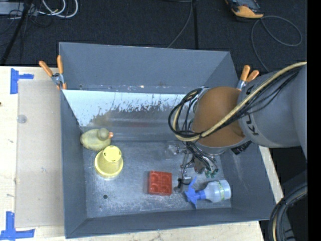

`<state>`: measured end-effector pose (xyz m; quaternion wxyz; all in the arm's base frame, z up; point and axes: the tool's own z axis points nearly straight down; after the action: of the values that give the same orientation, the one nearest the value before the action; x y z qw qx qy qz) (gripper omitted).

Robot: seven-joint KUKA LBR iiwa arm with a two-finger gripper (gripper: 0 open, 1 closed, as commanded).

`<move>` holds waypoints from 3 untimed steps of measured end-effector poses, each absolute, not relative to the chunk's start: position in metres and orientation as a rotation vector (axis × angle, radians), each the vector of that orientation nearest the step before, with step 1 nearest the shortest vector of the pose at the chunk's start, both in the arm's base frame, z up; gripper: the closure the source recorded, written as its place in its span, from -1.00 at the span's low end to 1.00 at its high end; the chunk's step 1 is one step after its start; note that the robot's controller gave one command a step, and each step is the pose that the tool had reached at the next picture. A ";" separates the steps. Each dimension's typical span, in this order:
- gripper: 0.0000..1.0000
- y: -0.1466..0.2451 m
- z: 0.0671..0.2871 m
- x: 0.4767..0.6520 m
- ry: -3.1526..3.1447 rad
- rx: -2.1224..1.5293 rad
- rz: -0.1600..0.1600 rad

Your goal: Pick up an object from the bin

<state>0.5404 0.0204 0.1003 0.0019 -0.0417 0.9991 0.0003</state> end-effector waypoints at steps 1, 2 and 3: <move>-1.00 0.027 0.079 0.525 3.143 -0.023 0.000; 1.00 0.062 0.069 0.528 3.133 0.192 0.002; 1.00 0.062 0.069 0.528 3.133 0.192 0.002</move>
Offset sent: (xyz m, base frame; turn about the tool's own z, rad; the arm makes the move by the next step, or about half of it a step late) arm -0.0122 0.0408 -0.0303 0.2079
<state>0.5280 0.0622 0.0694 0.0012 0.0610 0.9981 0.0006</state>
